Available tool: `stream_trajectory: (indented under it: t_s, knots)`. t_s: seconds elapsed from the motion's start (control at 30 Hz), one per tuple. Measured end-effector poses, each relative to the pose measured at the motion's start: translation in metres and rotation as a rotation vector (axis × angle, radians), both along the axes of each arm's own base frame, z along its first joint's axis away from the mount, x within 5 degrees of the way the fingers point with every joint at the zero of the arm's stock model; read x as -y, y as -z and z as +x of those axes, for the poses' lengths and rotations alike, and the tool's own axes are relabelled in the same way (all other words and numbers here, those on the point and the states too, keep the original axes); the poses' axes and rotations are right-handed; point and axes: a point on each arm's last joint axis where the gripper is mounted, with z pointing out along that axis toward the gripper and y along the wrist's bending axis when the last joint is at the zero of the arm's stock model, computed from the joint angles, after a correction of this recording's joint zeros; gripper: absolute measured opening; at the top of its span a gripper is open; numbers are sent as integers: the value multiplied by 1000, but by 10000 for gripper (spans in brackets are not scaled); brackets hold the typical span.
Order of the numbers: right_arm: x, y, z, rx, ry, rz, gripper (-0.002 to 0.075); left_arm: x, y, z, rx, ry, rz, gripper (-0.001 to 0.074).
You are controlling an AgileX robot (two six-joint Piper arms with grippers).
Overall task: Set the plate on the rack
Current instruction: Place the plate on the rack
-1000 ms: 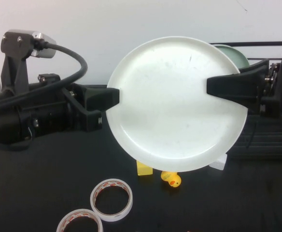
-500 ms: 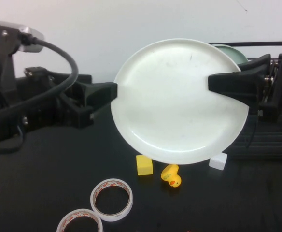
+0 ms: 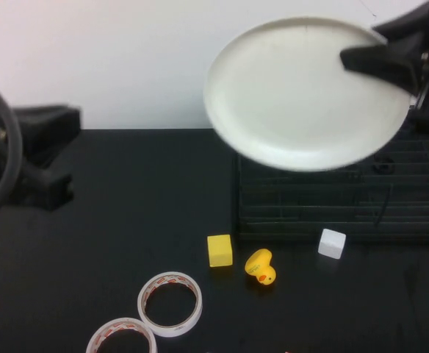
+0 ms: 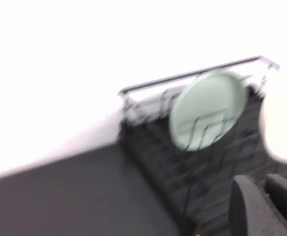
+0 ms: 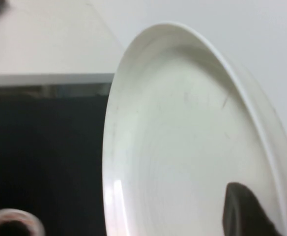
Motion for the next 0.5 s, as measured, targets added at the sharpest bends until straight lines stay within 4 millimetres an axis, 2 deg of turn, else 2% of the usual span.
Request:
stream_trajectory:
  t_s: [0.17, 0.4, 0.5]
  knots:
    - [-2, -4, 24, 62, -2, -93, 118, -12, 32, -11, -129, -108, 8, 6]
    - [-7, 13, 75, 120, -31, -289, 118, -21, 85, -38, -342, -175, -53, 1]
    - [-6, 22, 96, 121, -26, -337, 118, -24, 97, -50, -382, -189, -91, 0]
